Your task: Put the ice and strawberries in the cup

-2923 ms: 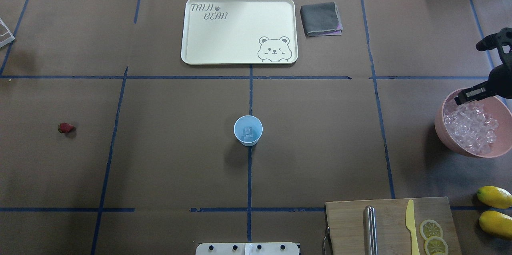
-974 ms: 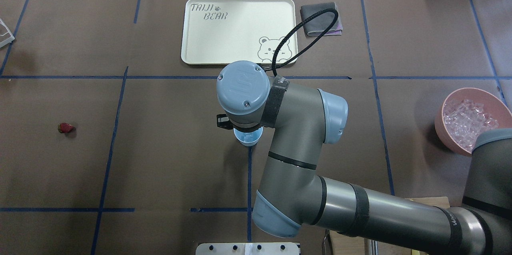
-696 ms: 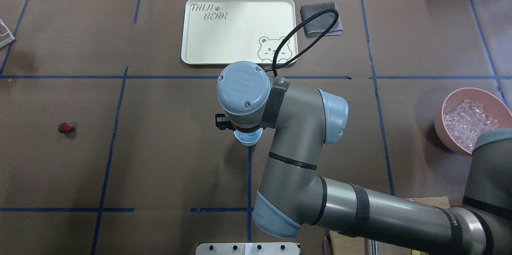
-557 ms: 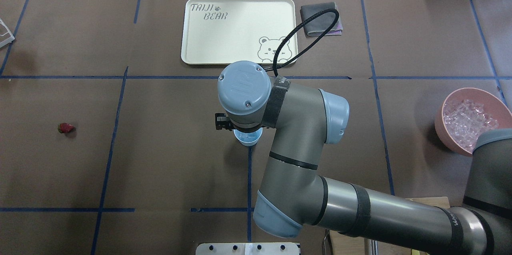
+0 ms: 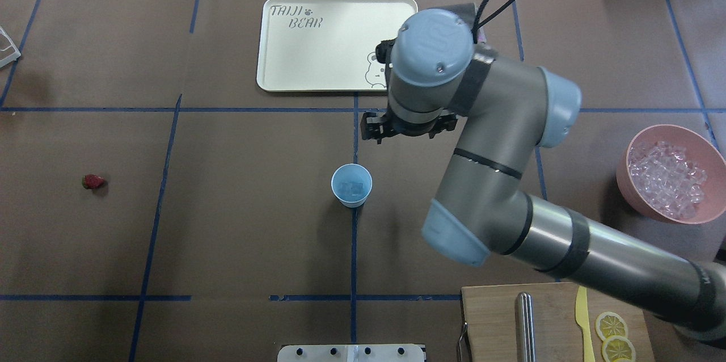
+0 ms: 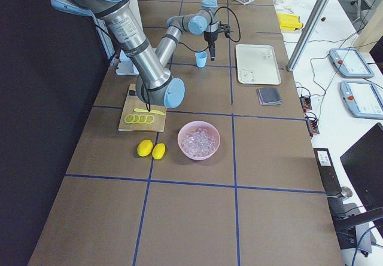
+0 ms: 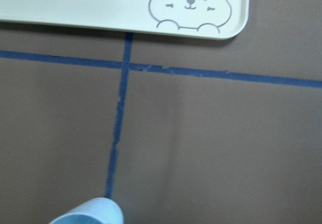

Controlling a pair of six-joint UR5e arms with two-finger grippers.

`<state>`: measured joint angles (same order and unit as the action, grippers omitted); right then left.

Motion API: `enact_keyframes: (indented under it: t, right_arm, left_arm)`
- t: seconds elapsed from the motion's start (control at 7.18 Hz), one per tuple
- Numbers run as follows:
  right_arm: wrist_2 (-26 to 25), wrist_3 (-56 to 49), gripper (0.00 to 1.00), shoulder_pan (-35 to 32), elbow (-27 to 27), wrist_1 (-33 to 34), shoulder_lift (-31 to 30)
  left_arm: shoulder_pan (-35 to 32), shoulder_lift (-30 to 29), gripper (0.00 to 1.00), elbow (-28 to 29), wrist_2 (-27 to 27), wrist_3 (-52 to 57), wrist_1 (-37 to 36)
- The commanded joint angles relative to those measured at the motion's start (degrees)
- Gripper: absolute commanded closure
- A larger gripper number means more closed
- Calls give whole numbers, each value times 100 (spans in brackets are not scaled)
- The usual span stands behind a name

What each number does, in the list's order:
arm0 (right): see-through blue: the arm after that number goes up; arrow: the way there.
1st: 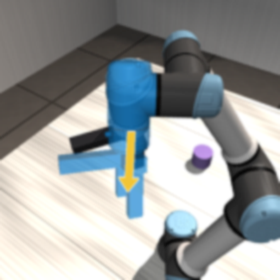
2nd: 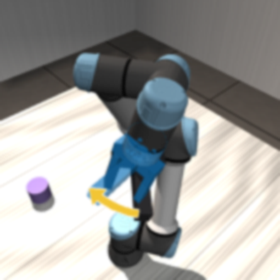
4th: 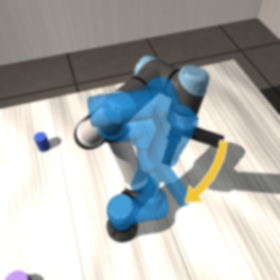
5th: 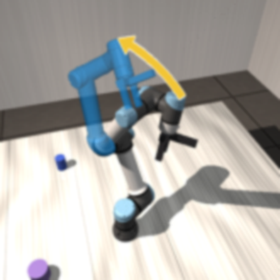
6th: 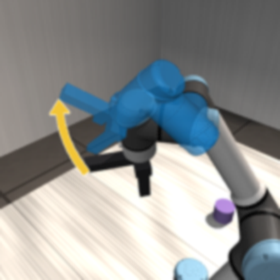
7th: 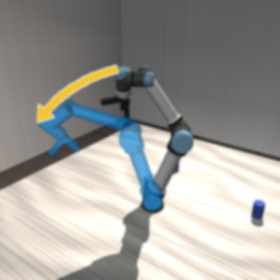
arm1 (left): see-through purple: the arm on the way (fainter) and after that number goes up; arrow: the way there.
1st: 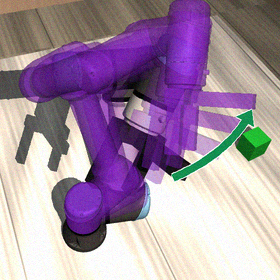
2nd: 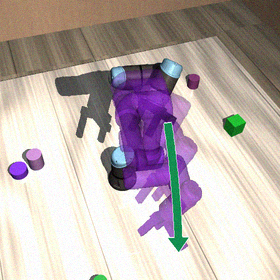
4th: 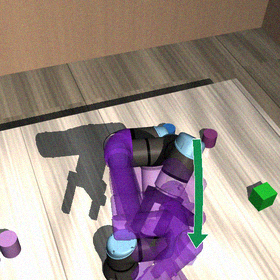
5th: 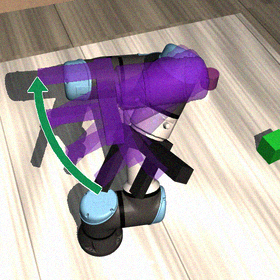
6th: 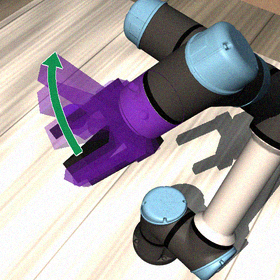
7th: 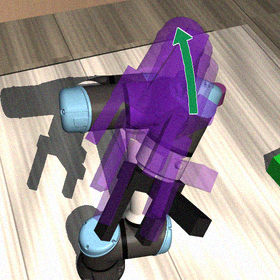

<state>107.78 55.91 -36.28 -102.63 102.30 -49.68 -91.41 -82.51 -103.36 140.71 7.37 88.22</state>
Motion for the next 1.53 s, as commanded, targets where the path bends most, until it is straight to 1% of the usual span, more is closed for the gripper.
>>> enact_keyframes:
  t: [0.0,0.14,0.28,0.42,0.56,0.7,0.84,0.97,1.25,1.39]
  right_arm:
    - [574,-1558,0,-859,-335,0,-837]
    - [952,-2427,0,-1272,-336,-52,-1241]
    - [1304,-3001,0,-1694,-336,-52,-1498]
    - [1525,-3607,0,-2116,-336,-9,-1718]
    - [1597,-4518,0,-2590,-328,9,-2051]
    - [1797,-5545,0,-3151,-284,18,-2428]
    - [1982,-6365,0,-3662,-275,18,-2850]
    - [2010,-6947,0,-4111,-275,1,-3272]
    - [1967,-7059,0,-4902,-292,-61,-4238]
    - [1984,-7085,0,-5298,-292,-61,-4669]
  left_arm:
    - [0,-11,0,-9,-9,-7,213]
    - [0,-11,0,8,0,-42,405]
    - [0,41,0,0,0,-42,424]
    - [52,-28,0,-26,9,-25,442]
    - [105,-107,0,8,9,-77,460]
    - [166,-238,0,113,9,-34,451]
    - [176,-300,0,114,9,-60,442]
    - [254,-301,0,79,0,-34,477]
    - [455,-292,0,-35,0,-69,556]
    - [944,-301,0,-192,-35,-103,530]
